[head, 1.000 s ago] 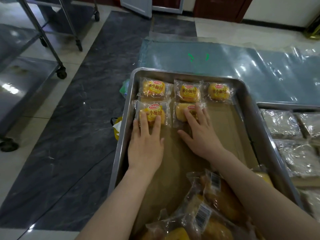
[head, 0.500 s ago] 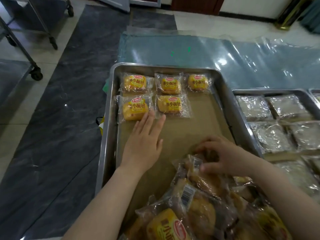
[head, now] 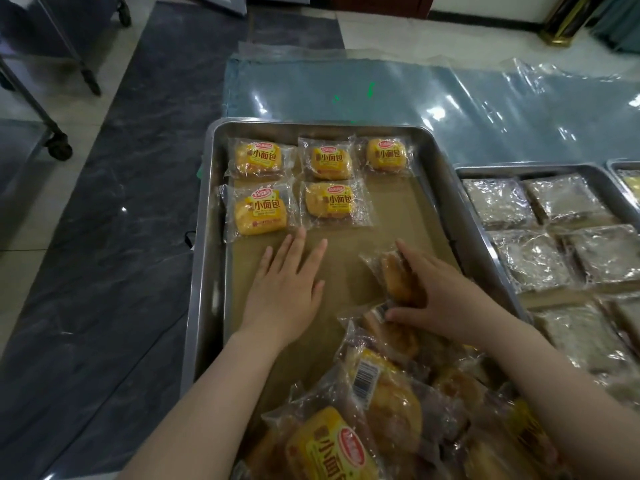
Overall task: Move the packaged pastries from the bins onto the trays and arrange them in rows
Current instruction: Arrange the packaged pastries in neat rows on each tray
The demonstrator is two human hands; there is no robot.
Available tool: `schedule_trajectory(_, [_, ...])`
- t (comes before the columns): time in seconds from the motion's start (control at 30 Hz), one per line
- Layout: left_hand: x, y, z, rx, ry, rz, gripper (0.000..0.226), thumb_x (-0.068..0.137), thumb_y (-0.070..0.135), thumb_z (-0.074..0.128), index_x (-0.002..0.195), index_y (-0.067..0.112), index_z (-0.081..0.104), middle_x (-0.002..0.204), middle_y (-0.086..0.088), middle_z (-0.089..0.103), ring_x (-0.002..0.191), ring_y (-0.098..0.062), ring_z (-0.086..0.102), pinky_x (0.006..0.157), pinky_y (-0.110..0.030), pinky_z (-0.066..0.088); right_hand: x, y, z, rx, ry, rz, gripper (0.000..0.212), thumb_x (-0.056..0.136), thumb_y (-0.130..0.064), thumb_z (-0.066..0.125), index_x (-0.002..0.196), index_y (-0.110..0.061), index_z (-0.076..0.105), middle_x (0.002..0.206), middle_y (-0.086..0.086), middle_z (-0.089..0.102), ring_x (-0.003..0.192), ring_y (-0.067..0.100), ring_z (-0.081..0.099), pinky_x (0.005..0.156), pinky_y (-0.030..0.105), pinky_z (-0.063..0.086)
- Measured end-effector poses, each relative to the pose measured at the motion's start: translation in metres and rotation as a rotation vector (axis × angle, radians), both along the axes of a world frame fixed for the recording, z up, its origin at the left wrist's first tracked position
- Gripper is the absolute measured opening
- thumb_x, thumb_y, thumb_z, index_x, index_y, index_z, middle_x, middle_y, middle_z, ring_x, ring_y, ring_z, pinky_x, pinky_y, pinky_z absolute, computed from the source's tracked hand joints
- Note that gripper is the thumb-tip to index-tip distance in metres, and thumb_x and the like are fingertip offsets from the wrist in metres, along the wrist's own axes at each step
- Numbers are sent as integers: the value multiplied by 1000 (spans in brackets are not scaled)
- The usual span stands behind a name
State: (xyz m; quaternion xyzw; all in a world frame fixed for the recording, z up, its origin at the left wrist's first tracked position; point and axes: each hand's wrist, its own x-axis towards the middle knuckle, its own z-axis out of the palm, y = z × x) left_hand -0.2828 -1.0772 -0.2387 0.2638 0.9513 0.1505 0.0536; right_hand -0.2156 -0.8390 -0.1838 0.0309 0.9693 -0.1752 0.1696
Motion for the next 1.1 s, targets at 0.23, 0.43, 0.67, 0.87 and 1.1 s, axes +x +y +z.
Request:
schedule_trajectory(0.23, [7, 4, -3, -7, 53, 16, 61, 92, 51, 15, 147, 31, -2, 153, -1, -20, 142, -16, -9, 114, -41, -6, -3, -4, -2, -78, 66, -102, 72, 70, -40, 69, 130, -40, 28, 109, -10, 57, 80, 2, 54, 65, 24, 48])
schedule_trajectory(0.43, [12, 2, 0, 66, 80, 45, 61, 92, 42, 27, 148, 22, 14, 153, -1, -8, 141, -16, 2, 114, -37, 4, -37, 3, 20, -255, 282, -211, 32, 82, -14, 60, 92, -44, 59, 99, -13, 59, 87, 9, 58, 70, 28, 50])
schedule_trajectory(0.67, [13, 3, 5, 55, 80, 64, 58, 91, 35, 37, 144, 16, 28, 155, -10, 16, 140, -23, 23, 112, -36, 12, -75, 29, 18, 9, 466, -349, 29, 98, -26, 42, 122, -20, 56, 109, 2, 65, 89, 19, 57, 69, 28, 41])
schedule_trajectory(0.87, [12, 2, 6, 28, 76, 80, 55, 90, 35, 39, 142, 16, 31, 153, -11, 23, 137, -24, 30, 110, -37, 12, -53, 5, 0, 183, 545, -166, 33, 91, -33, 53, 118, -17, 60, 118, 8, 56, 108, 28, 51, 87, 40, 44])
schedule_trajectory(1.1, [12, 2, 7, 23, 60, 83, 55, 90, 36, 36, 142, 18, 31, 154, -9, 22, 138, -23, 28, 111, -35, 11, -48, 6, -7, 296, 317, -201, 49, 91, -49, 49, 134, -25, 49, 137, 5, 44, 116, 33, 46, 93, 44, 43])
